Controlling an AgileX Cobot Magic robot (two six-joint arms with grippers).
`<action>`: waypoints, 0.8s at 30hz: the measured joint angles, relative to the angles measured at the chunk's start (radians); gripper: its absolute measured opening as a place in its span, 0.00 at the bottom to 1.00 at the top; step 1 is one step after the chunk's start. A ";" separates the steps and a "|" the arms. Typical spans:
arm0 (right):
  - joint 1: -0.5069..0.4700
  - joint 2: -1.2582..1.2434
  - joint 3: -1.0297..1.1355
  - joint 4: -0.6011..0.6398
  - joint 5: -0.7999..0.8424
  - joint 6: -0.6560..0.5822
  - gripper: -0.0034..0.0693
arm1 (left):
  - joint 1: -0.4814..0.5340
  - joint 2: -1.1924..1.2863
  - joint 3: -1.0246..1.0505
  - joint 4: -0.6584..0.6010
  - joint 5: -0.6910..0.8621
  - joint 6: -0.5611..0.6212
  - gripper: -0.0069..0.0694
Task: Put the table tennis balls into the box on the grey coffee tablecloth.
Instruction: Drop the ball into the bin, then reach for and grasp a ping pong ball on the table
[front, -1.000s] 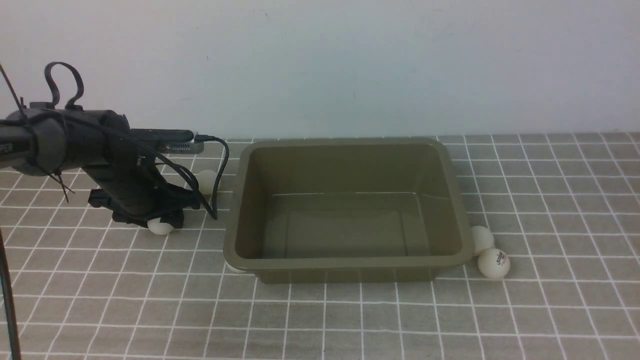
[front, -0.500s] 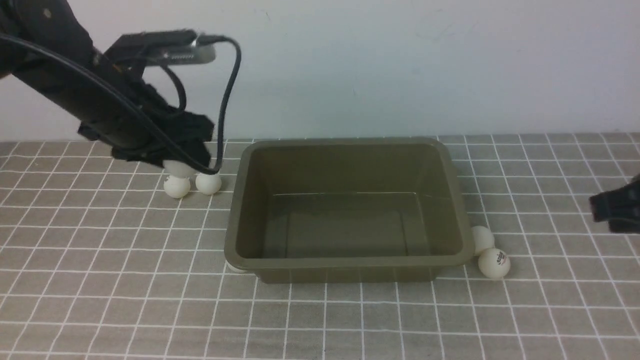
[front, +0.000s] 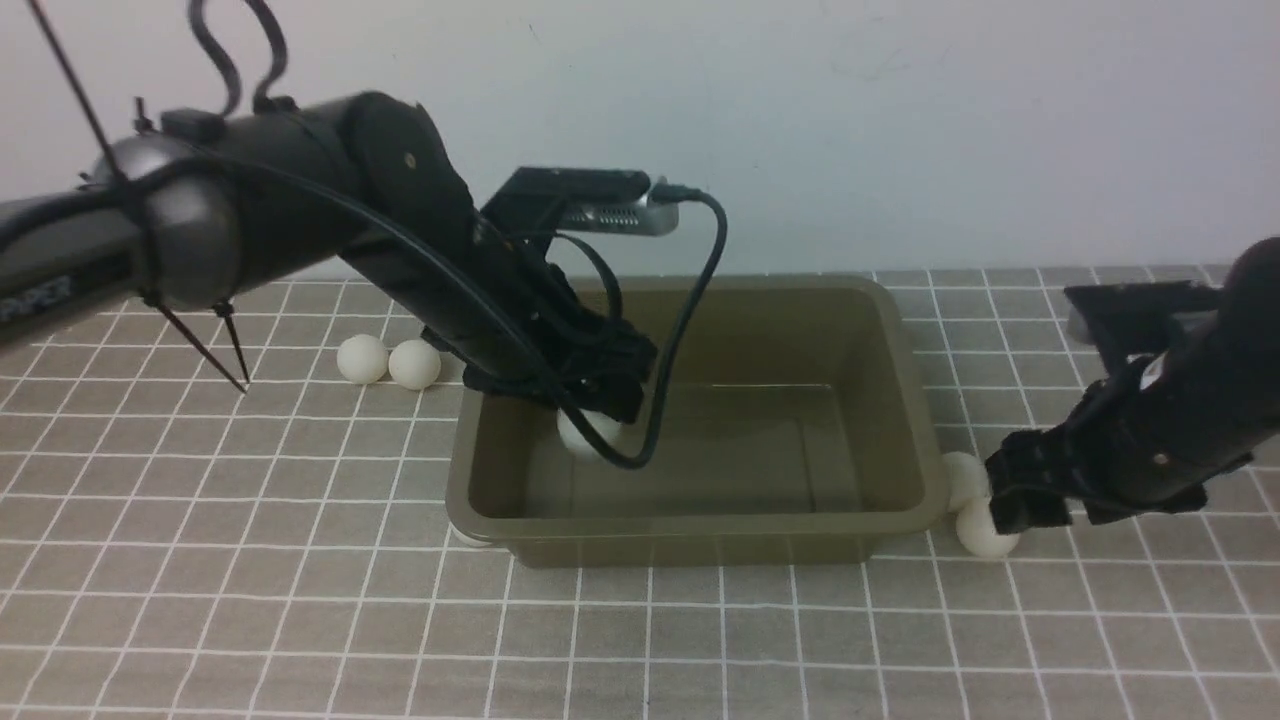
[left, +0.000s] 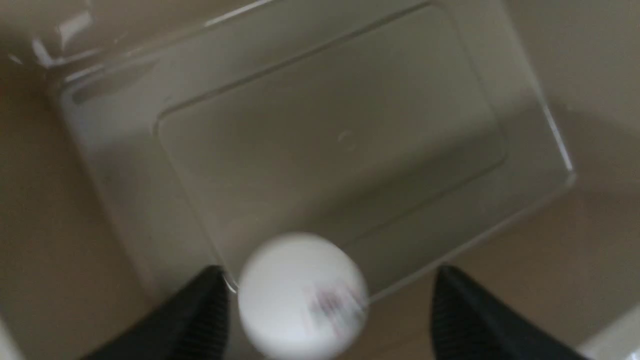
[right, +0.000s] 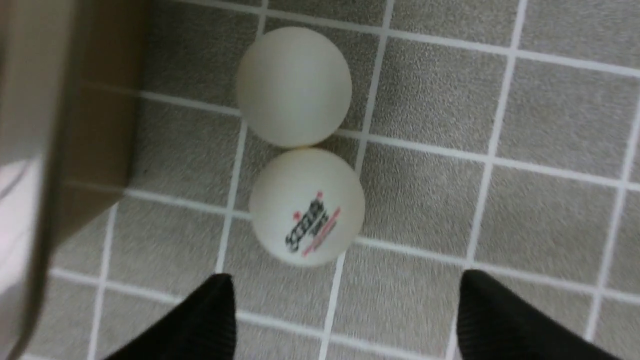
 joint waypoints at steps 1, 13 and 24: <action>0.000 0.013 -0.001 0.005 -0.010 -0.007 0.84 | 0.000 0.000 -0.001 0.005 0.000 -0.002 0.80; 0.001 0.143 -0.013 0.116 -0.132 -0.087 0.53 | 0.125 -0.241 -0.130 0.223 0.221 -0.080 0.20; 0.017 -0.134 -0.121 0.102 0.120 -0.009 0.55 | 0.399 -0.463 0.281 0.276 0.272 -0.098 0.08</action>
